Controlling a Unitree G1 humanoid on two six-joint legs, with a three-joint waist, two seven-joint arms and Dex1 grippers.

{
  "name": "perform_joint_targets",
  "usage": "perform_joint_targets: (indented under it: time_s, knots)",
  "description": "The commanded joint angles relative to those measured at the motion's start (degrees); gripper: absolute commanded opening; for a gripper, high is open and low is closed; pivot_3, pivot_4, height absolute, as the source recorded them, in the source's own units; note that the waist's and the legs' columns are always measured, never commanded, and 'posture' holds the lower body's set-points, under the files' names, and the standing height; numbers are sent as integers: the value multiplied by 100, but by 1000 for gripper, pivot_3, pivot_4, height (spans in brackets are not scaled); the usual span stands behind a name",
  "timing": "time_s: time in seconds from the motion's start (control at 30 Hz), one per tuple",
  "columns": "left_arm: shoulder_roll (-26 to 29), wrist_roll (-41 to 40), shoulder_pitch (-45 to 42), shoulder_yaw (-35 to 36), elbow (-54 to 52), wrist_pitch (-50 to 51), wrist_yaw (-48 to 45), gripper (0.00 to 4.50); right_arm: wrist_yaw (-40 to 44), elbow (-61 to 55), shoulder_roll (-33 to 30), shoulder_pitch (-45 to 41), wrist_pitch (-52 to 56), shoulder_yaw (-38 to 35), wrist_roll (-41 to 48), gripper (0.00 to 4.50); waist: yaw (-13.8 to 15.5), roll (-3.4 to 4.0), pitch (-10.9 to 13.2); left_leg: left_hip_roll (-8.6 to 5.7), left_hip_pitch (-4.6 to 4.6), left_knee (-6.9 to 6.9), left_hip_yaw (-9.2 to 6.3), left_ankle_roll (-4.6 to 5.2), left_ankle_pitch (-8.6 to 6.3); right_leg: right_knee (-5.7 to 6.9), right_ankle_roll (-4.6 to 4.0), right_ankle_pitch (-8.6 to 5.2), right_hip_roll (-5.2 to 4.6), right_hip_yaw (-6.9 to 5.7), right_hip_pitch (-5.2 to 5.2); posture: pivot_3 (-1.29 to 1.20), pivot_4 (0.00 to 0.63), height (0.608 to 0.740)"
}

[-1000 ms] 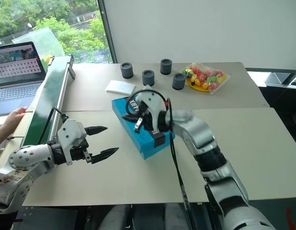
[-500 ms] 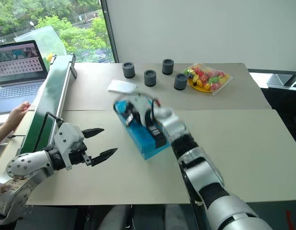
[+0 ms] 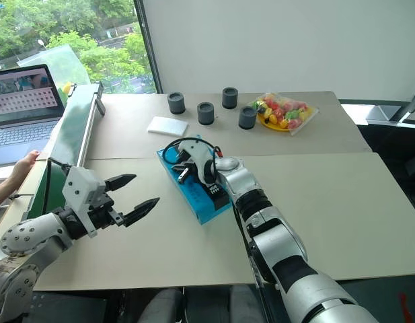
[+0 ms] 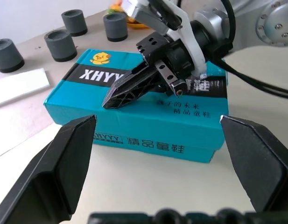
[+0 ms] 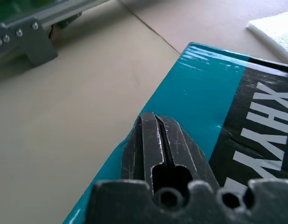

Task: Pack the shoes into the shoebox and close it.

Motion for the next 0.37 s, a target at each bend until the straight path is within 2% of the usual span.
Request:
perform_joint_targets:
  time_s: [0.03, 0.13, 0.23, 0.37]
  knots:
    - [-615, -287, -373, 605, 192, -42, 877, 4500, -660, -1050, -76, -177, 444, -1212, 919, 15, 40, 0, 0, 0, -5, -1, -3, 0, 0, -2, 1, 1, -1, -3, -3, 0, 150, 726]
    - [-1191, -160, -630, 795, 364, -140, 1610, 4500, -1449, -1716, -93, -140, 746, -1857, 1261, 15, 94, -1, -1, -1, -24, -1, -9, -1, -2, -4, 1, 0, -5, -11, -15, 0, 150, 726]
    - [-1497, 252, -581, 707, 456, -271, 2102, 4500, -2021, -2395, -233, 178, 968, -1821, 1008, 15, 90, -3, -2, -6, -40, -1, -6, -2, -2, -5, 3, 1, -11, -10, -30, 0, 150, 726]
    - [-1816, 560, -332, 571, 525, -558, 2314, 4500, -2497, -2993, -504, 641, 1138, -1695, 680, 15, 92, -6, -4, -8, -52, -2, 0, -2, -2, -3, 3, 1, -12, -7, -43, 0, 150, 726]
